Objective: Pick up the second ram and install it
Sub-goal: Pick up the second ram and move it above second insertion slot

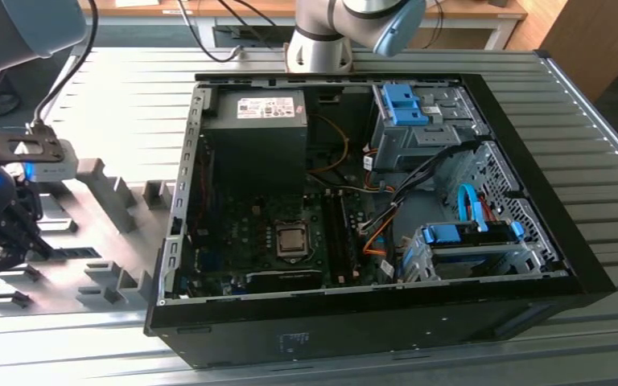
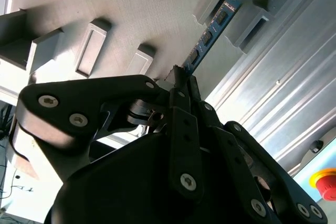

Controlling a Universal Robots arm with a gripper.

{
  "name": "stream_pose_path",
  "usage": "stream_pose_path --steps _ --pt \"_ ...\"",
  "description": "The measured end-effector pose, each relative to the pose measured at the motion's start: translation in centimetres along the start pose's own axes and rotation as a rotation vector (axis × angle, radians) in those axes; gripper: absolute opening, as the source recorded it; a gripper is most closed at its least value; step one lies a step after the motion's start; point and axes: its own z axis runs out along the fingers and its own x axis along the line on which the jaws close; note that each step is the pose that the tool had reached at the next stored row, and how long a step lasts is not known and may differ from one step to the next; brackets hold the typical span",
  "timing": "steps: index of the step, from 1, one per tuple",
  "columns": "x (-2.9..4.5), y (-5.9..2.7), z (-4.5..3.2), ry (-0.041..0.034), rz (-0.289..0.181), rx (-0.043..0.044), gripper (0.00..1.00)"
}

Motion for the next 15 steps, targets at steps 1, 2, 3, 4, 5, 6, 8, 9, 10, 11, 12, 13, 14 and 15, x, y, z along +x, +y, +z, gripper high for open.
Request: stream_pose_path --steps 1,2,3,4,5,6,8,9,10,11,12,13,14,15 --pt "0.0 0.0 -0.02 -0.0003 0.0 0.0 0.14" --pt "0.0 0.0 -0.04 -0.0005 0.0 0.0001 0.14" --pt "0.0 0.0 -0.07 -0.0007 0.0 0.0 0.14" --pt "0.0 0.0 -0.09 -0.0009 0.0 0.0 0.14" --pt "0.0 0.0 -0.1 -0.0013 0.0 0.0001 0.14" --pt "-0.01 0.0 -0.14 -0.0013 0.0 0.0 0.14" --pt "-0.01 0.01 -0.2 -0.0017 0.0 0.0 0.14" --pt "-0.01 0.01 -0.24 -0.0018 0.0 -0.0001 0.14" --pt "-0.01 0.01 -0.26 -0.002 0.0 0.0 0.14" --pt "-0.01 0.01 -0.29 -0.002 0.0 0.0 0.14" --pt "-0.01 0.01 -0.32 -0.0021 0.0 0.0 0.14" --pt "-0.01 0.02 -0.37 -0.002 0.0 -0.0001 0.14" --pt "-0.02 0.02 -0.45 -0.002 0.0 -0.0004 0.14" --pt "-0.02 0.02 -0.51 -0.0023 0.0 -0.0002 0.14"
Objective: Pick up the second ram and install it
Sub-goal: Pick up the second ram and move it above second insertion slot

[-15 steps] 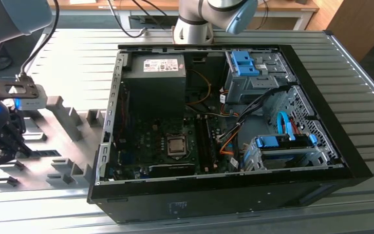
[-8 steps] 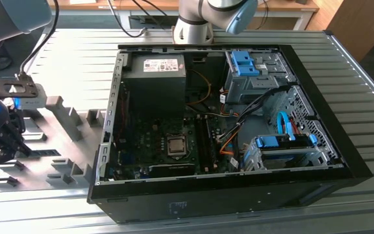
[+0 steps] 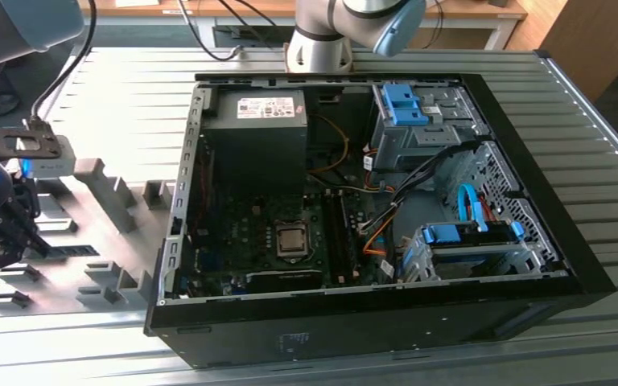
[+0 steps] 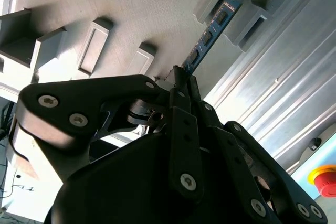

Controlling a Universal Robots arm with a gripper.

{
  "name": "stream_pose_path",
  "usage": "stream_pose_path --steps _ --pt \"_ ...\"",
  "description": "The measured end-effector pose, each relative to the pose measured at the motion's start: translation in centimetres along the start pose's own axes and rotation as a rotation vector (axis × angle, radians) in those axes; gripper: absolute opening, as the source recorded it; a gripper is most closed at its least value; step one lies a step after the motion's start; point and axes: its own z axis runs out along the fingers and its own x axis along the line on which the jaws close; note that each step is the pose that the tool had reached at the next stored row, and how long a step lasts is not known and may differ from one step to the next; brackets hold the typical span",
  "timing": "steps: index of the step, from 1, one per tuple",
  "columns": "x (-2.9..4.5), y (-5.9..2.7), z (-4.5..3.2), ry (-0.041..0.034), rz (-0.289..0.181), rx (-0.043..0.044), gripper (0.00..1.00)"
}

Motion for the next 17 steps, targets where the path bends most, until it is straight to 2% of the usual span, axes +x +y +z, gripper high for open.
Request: stream_pose_path --steps 10,17 --pt "-0.03 0.03 -0.61 -0.0052 0.0 0.0001 0.14" --pt "-0.05 0.05 -1.06 -0.0062 0.0 0.0 0.14"
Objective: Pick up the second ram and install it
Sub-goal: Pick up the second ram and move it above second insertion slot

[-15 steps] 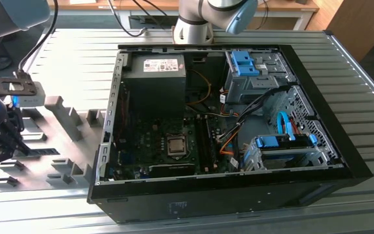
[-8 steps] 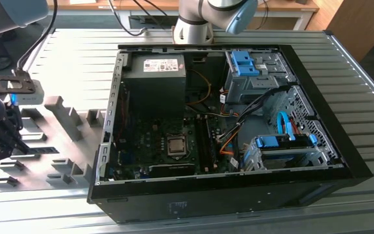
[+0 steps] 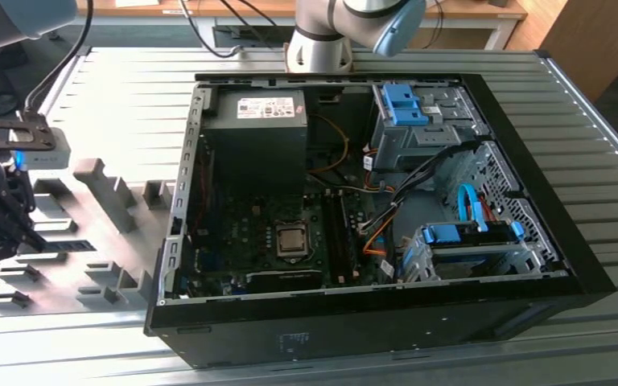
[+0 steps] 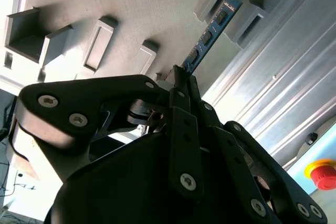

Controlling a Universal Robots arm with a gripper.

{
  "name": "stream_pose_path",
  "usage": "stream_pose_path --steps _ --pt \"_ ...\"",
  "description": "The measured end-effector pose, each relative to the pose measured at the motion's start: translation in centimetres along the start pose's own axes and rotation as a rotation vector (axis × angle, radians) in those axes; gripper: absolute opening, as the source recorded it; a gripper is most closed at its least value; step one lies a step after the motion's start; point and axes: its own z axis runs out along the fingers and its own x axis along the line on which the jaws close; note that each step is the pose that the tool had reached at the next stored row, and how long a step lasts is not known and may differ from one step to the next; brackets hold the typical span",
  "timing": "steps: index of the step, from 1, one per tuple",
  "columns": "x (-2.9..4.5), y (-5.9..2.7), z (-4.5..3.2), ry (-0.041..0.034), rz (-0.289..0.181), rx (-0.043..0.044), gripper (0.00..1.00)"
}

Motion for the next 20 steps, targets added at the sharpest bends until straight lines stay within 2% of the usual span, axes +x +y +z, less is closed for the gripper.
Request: stream_pose_path --steps 20 --pt "-0.08 0.07 -1.63 -0.0005 0.0 0.0001 0.14"
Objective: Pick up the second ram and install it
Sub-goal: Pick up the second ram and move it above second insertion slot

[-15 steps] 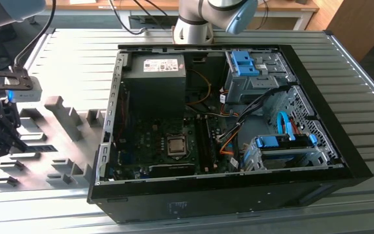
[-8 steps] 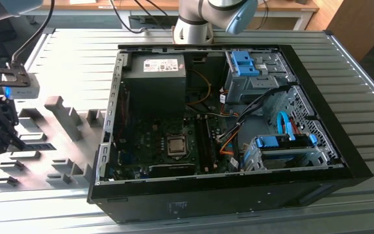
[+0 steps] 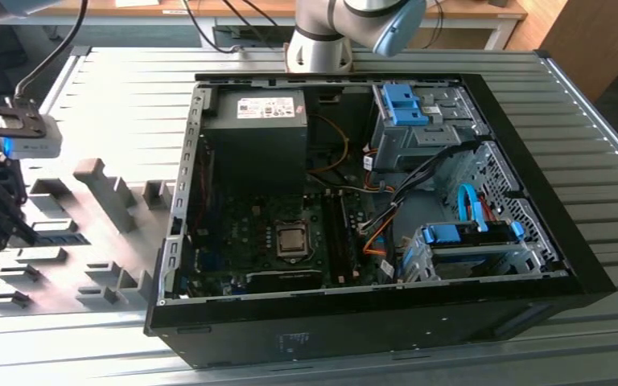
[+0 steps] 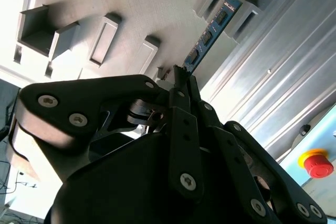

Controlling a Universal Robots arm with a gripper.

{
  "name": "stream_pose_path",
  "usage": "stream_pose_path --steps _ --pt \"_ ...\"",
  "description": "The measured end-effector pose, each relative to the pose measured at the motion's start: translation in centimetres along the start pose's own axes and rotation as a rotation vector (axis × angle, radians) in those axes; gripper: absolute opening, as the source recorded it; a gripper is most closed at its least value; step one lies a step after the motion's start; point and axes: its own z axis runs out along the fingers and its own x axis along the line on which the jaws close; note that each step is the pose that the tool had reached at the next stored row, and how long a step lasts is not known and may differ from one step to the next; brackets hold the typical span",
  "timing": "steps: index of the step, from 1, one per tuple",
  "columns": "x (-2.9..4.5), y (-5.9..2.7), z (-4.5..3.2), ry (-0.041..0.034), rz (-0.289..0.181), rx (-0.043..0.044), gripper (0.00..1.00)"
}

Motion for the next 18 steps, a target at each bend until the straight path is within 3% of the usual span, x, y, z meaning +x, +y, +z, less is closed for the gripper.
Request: stream_pose_path --steps 9,18 --pt "-0.02 0.02 -0.47 0.0001 0.0 -0.0002 0.14" --pt "-0.08 0.08 -1.65 0.0 0.0 -0.0001 0.14"
